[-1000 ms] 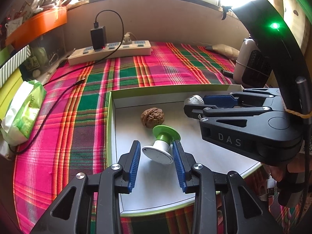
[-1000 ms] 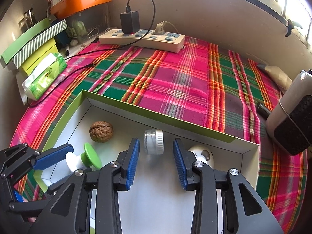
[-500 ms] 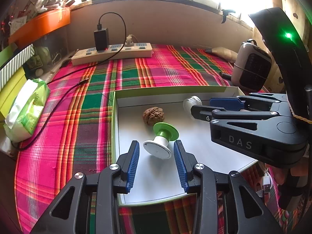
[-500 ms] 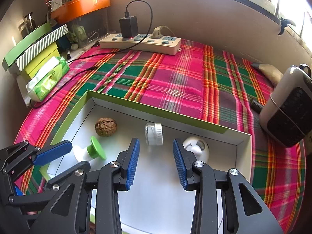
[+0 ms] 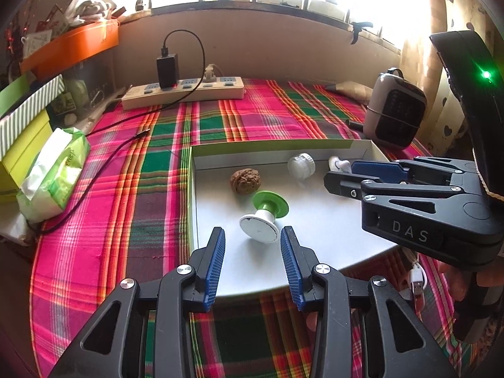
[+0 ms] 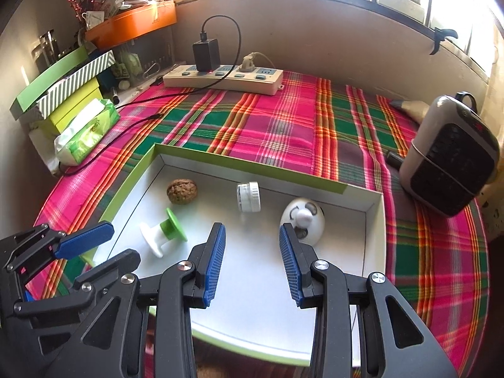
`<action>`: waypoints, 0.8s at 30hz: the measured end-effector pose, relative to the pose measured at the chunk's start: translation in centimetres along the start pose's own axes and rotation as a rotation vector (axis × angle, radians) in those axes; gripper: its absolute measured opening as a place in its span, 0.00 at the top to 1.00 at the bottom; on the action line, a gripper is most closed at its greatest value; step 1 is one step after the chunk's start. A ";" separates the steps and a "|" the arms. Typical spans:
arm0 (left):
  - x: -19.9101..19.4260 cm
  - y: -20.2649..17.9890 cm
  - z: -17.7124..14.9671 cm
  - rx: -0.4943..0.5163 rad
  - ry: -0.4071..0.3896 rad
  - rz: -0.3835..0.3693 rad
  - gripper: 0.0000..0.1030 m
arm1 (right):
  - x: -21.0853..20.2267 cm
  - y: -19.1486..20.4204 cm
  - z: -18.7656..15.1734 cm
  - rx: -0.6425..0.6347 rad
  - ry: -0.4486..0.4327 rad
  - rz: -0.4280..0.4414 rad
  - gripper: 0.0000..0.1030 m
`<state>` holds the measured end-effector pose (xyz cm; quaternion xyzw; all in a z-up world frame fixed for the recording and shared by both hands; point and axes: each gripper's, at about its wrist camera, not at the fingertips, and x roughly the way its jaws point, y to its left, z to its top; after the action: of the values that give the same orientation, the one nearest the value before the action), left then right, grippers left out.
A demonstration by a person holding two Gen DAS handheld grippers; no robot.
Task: Organize objects
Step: 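Open the left gripper off the green stand and withdraw both tools from the box, then move the right gripper to the black power bank while the left approaches the pink ear hook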
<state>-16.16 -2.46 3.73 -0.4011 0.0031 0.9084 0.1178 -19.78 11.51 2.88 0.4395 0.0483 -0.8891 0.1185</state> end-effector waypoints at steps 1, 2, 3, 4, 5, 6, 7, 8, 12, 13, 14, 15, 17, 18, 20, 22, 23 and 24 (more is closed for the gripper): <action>-0.1 -0.1 -0.1 0.002 0.000 0.000 0.66 | -0.2 0.0 -0.1 0.003 -0.002 0.001 0.64; -0.4 -0.1 -0.2 -0.001 -0.006 0.001 0.66 | -0.4 0.0 -0.3 0.008 -0.004 0.001 0.64; -0.5 -0.1 -0.3 -0.003 -0.010 -0.001 0.66 | -0.6 0.0 -0.5 0.012 -0.008 0.002 0.64; -0.7 -0.2 -0.4 -0.004 -0.011 -0.005 0.66 | -0.8 0.0 -0.7 0.015 -0.011 0.002 0.64; -0.8 -0.2 -0.4 -0.004 -0.012 -0.006 0.66 | -1.0 0.1 -0.8 0.015 -0.014 -0.001 0.64; -1.0 -0.3 -0.5 -0.002 -0.014 -0.004 0.66 | -1.3 0.2 -1.0 0.013 -0.021 -0.006 0.64; -1.1 -0.4 -0.6 0.000 -0.015 -0.001 0.66 | -1.5 0.3 -1.2 0.009 -0.025 -0.011 0.64; -1.2 -0.4 -0.6 0.003 -0.018 -0.002 0.66 | -1.8 0.4 -1.4 0.006 -0.032 -0.019 0.64; -1.8 -0.6 -1.0 0.005 -0.025 -0.009 0.66 | -2.6 0.5 -2.3 0.010 -0.047 -0.026 0.64; -1.9 -0.7 -1.1 0.004 -0.025 -0.006 0.66 | -2.9 0.5 -2.6 0.015 -0.050 -0.027 0.64; -2.1 -0.7 -1.3 0.005 -0.028 -0.006 0.66 | -3.1 0.4 -2.7 0.019 -0.055 -0.029 0.64; -2.3 -0.8 -1.4 0.007 -0.031 -0.008 0.66 | -3.3 0.4 -2.9 0.024 -0.060 -0.032 0.64; -2.6 -0.9 -1.7 0.008 -0.032 -0.015 0.66 | -3.9 0.3 -3.5 0.037 -0.073 -0.027 0.64; -2.7 -0.9 -1.8 0.009 -0.031 -0.021 0.66 | -4.1 0.2 -3.8 0.047 -0.073 -0.028 0.64; -2.9 -0.9 -2.1 0.004 -0.030 -0.023 0.66 | -4.5 0.1 -4.3 0.058 -0.075 -0.030 0.64; -3.0 -0.9 -2.4 0.000 -0.031 -0.029 0.66 | -4.8 0.0 -4.9 0.066 -0.076 -0.033 0.64; -3.2 -0.9 -2.6 -0.004 -0.031 -0.033 0.66 | -5.0 0.0 -5.2 0.071 -0.079 -0.033 0.64; -3.2 -0.9 -2.7 -0.004 -0.031 -0.036 0.66 | -5.2 -0.1 -5.4 0.077 -0.081 -0.032 0.64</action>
<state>-11.91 -2.51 4.35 -0.3872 -0.0077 0.9122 0.1336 -12.55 13.48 3.71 0.4068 0.0162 -0.9091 0.0889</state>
